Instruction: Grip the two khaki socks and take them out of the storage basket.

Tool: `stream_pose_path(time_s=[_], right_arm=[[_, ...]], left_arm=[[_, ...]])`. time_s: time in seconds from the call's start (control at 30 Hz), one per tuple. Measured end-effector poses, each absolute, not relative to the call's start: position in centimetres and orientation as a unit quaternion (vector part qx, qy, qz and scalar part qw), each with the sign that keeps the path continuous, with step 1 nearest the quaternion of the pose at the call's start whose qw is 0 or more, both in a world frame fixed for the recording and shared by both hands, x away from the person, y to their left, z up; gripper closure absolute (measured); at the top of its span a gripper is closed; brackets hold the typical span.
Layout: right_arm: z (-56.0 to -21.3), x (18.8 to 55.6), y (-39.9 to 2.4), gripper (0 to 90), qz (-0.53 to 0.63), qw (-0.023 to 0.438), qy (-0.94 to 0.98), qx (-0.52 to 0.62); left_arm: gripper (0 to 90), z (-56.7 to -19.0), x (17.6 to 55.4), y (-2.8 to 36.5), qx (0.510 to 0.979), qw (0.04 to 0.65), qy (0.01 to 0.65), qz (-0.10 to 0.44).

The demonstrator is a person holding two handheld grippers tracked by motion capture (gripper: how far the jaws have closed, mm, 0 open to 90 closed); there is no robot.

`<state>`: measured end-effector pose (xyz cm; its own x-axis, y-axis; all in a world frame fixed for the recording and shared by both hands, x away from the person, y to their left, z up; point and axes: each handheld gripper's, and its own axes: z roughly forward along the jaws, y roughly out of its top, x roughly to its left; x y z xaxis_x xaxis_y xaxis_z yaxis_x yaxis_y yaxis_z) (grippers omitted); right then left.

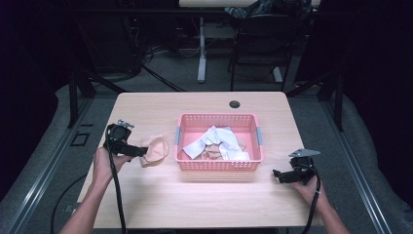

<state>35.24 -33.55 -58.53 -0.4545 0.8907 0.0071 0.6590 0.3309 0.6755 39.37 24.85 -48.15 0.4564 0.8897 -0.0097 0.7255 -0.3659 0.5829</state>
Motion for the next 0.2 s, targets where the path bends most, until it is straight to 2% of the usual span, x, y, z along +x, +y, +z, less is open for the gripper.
stream_pose_path(time_s=[0.2], right_arm=[[-58.5,35.2,-33.5,0.0,0.31,0.188,0.793,0.489]], left_arm=[[1.4,-49.1,37.8,25.7,0.806,0.263,0.508,0.155]])
